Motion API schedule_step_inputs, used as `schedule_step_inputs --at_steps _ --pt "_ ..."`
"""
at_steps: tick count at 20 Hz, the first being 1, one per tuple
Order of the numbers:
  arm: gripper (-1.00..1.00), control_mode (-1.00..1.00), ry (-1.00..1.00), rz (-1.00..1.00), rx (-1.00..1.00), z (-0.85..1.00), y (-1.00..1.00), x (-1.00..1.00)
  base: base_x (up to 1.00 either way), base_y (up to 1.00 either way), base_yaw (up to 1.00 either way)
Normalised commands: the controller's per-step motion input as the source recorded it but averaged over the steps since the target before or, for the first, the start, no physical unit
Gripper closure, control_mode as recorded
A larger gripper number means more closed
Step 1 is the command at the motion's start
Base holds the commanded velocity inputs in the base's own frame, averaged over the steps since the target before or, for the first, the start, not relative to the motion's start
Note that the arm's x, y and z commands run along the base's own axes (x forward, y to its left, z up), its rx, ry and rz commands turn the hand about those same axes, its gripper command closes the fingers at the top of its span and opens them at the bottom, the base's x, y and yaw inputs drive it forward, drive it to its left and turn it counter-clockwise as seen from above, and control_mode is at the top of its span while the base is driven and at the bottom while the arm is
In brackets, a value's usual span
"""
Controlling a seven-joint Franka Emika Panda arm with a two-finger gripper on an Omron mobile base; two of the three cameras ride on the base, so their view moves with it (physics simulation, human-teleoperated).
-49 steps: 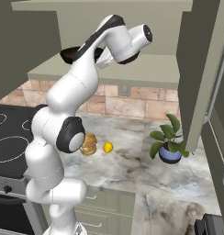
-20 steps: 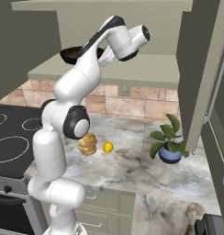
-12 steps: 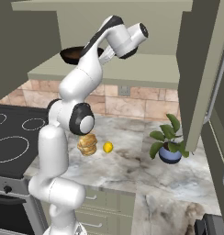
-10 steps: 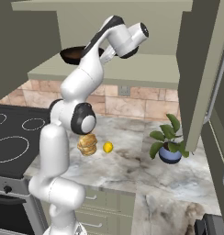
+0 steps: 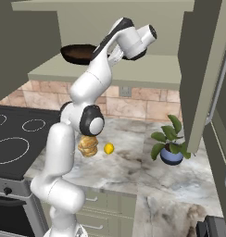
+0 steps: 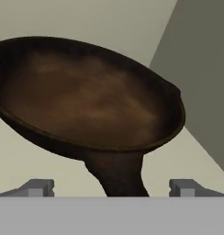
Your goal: Pick the pan from the cabinet and place it on the stove. Then turn on the stove burner for the pan.
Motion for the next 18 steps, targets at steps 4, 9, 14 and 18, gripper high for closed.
schedule_step_inputs --at_steps 4,9,14,18 --pt "1.00 -1.00 0.00 0.01 0.00 -0.23 0.00 0.01 0.00 0.00 0.00" --pt "1.00 -1.00 0.00 0.00 0.00 -0.11 0.00 0.05 0.00 0.00 0.00" --pt "1.00 -1.00 -0.05 0.00 0.00 -0.02 0.00 0.00 0.00 0.00 0.00" --pt "1.00 -1.00 -0.22 0.00 0.00 0.00 0.00 -0.06 0.00 0.00 0.00"
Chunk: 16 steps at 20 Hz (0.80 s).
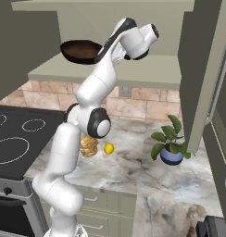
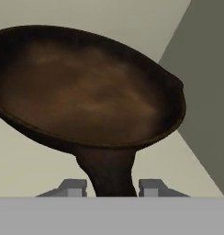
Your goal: Pick the pan from the cabinet and place it on the stove. Then turn on the stove burner for the pan.
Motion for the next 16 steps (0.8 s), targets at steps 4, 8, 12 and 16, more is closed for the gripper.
schedule_step_inputs --at_steps 4,8,12,16 --pt "1.00 -1.00 -0.28 0.00 0.00 0.00 0.00 -0.14 0.00 0.00 0.00" --pt "1.00 -1.00 -0.30 -0.01 0.00 0.00 0.00 -0.16 0.00 0.00 0.00" --pt "1.00 -1.00 -0.30 -0.04 0.00 0.02 0.00 -0.30 0.00 0.00 0.00" --pt "1.00 -1.00 -0.30 -0.08 0.00 0.08 0.00 -0.51 0.00 0.00 0.00"
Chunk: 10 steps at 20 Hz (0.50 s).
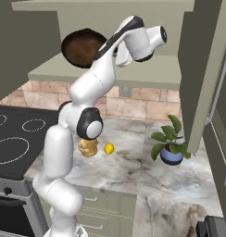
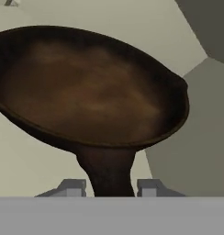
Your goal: Pick the pan from the cabinet and place it on the stove. Then turn on the stove burner for the pan.
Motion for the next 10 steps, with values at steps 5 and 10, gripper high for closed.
schedule_step_inputs --at_steps 5,10 --pt "1.00 -1.00 -0.29 -0.11 -0.01 0.04 0.00 -0.68 0.00 0.00 0.00" --pt "1.00 -1.00 -0.27 -0.13 0.00 0.01 0.00 -0.85 0.00 0.00 0.00"
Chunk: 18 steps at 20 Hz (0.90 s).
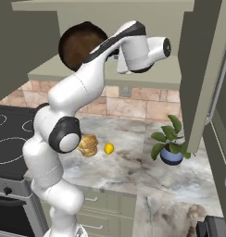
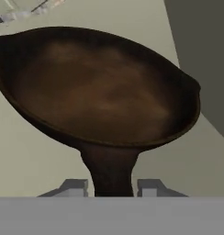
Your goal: Pick the pan from the cabinet and place it on the stove. Then turn on the stove burner for the pan.
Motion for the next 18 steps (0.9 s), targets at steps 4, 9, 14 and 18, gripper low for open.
schedule_step_inputs --at_steps 4,9,14,18 --pt "1.00 -1.00 -0.24 -0.14 0.00 0.03 0.00 -0.80 0.00 0.00 0.00" --pt "1.00 -1.00 -0.20 -0.13 -0.06 0.00 0.00 -0.67 0.00 0.00 0.00" --pt "1.00 -1.00 -0.12 -0.08 -0.04 0.00 0.00 -0.58 0.00 0.00 0.00" --pt "1.00 -1.00 -0.02 -0.04 0.00 0.00 0.00 -0.16 0.00 0.00 0.00"
